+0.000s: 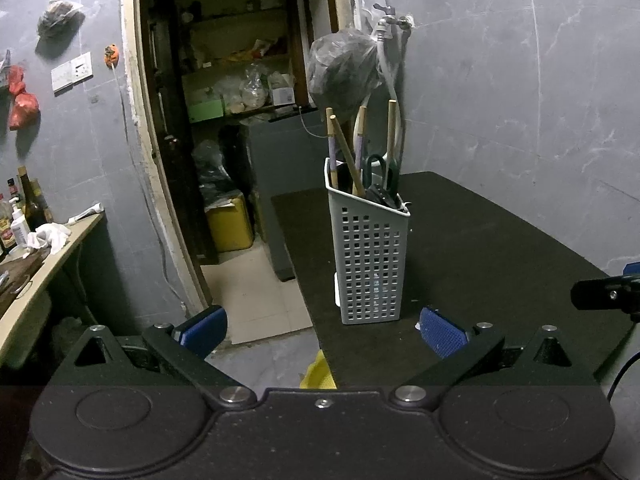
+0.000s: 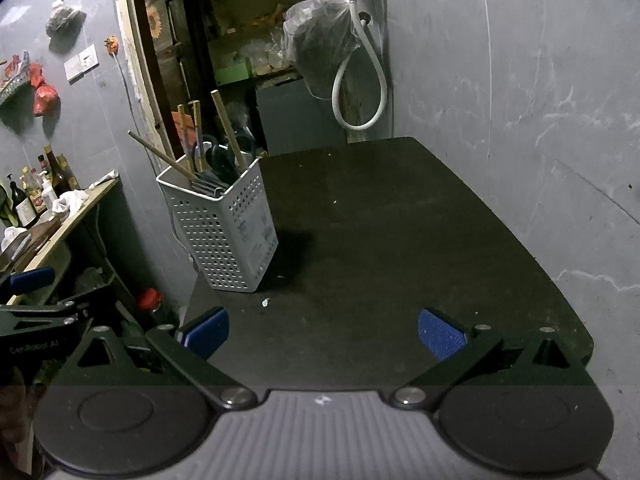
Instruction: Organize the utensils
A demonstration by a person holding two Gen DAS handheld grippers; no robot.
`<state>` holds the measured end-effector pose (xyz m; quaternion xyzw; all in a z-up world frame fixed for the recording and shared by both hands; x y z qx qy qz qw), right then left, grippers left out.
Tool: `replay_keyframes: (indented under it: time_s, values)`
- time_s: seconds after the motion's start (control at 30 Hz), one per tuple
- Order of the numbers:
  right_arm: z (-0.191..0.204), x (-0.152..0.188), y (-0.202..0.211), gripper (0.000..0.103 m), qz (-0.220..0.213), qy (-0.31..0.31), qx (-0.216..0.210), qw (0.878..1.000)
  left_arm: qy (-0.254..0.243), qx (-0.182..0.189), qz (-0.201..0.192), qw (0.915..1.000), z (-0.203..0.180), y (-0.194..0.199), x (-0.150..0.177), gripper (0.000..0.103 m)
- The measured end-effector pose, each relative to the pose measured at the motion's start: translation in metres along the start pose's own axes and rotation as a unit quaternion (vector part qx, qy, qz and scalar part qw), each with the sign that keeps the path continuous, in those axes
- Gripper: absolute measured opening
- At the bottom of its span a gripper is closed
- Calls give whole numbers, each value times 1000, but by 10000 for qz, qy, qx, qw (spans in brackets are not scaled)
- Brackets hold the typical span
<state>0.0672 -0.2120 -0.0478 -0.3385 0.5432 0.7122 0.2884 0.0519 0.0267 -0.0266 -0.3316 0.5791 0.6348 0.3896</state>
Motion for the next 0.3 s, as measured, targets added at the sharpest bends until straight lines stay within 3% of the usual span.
replay_keyframes:
  time_s: [0.3]
  values:
    - [-1, -2, -5, 103, 70, 7, -16, 10000, -53, 103, 57, 9999, 0, -7, 0, 102]
Point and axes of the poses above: each gripper's, at about its wrist camera, not at the fingertips, and y roughly against the way its jaws point, z to its left, x to its underside, the point moved 7 cm from there along -y, roughly the way its jaws point
